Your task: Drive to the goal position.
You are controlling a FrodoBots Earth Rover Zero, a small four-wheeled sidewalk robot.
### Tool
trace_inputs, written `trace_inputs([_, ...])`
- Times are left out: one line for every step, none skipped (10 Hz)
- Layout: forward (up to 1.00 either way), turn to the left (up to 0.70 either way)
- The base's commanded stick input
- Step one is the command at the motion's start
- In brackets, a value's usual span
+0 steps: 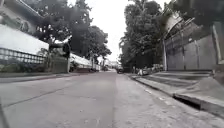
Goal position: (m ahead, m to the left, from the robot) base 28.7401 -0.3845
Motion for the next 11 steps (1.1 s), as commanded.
trace_inputs([0.97, -0.39])
trace_inputs([0.97, 0.0])
trace_inputs([0.97, 0.0])
trace_inputs([0.97, 0.0])
trace_inputs([0.97, 0.0])
trace_inputs([0.96, 0.0])
trace_inputs([0.97, 0.0])
trace_inputs([0.97, 0.0])
trace_inputs([0.97, 0.0])
trace_inputs([0.97, 0.0])
trace_inputs([0.97, 0.0])
